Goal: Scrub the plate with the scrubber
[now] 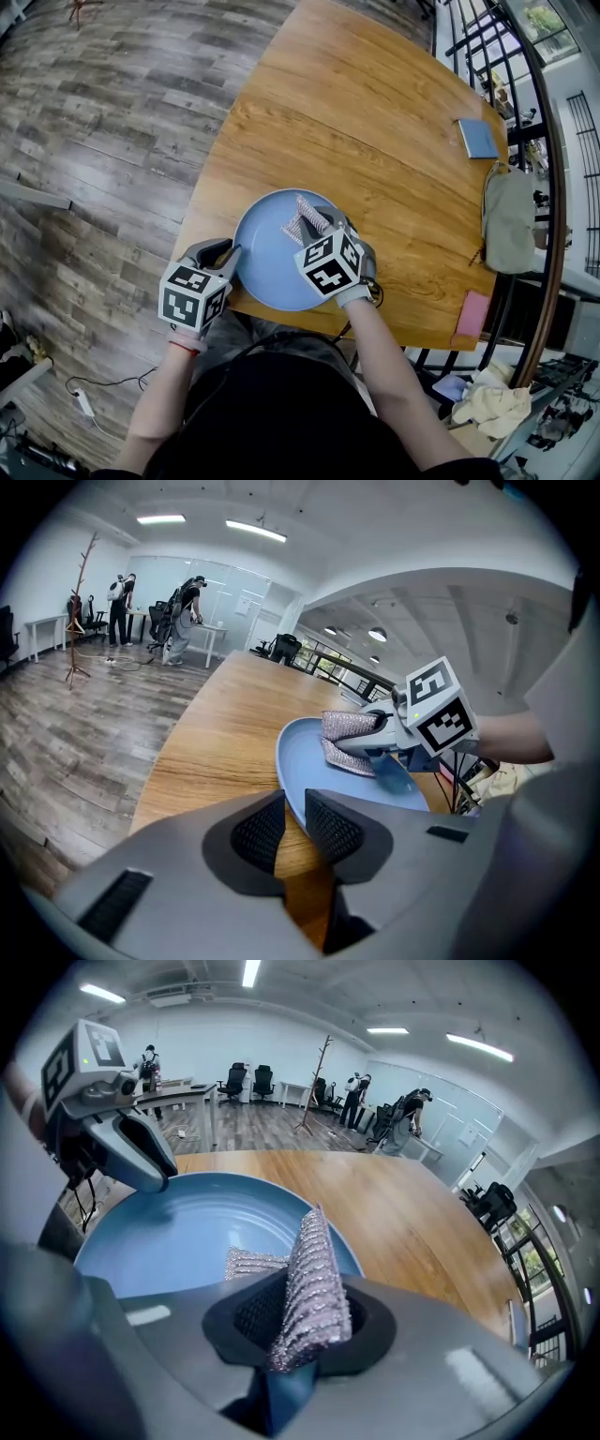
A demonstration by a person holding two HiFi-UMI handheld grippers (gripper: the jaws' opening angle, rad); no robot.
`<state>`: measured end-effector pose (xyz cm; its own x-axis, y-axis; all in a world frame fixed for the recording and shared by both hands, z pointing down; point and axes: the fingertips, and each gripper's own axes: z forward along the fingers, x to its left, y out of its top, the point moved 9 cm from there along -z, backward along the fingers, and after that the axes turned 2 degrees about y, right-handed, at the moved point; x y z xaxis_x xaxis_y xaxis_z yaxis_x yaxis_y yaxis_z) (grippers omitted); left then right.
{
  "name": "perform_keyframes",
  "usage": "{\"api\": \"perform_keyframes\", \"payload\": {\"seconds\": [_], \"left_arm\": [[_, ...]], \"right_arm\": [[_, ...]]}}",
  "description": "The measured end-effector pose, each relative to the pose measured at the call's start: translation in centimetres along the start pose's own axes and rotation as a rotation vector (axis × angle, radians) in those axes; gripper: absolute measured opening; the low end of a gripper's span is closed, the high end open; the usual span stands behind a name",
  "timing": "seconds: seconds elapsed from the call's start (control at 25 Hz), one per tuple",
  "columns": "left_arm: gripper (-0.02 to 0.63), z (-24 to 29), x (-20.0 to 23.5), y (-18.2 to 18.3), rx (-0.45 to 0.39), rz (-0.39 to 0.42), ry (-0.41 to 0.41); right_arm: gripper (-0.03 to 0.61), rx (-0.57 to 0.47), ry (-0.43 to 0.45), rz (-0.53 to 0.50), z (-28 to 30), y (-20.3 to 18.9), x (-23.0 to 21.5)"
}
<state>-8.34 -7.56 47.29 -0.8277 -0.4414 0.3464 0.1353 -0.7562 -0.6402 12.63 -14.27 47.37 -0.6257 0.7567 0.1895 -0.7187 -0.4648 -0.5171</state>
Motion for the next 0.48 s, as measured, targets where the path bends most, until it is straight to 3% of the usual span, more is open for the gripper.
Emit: {"api": "perform_keyframes", "payload": {"seconds": [0.28,0.48], "left_arm": [[0.064,0.0,0.2,0.1,-0.004,0.003,0.005],[0.064,-0.1,0.2,0.0,-0.004,0.006,0.005]], "right_arm": [[0.061,0.023,-0.044,0.011,-2.1,-2.5,1.4],[0.06,0.034,0.009,0.021,-3.2,-3.5,3.5]]}}
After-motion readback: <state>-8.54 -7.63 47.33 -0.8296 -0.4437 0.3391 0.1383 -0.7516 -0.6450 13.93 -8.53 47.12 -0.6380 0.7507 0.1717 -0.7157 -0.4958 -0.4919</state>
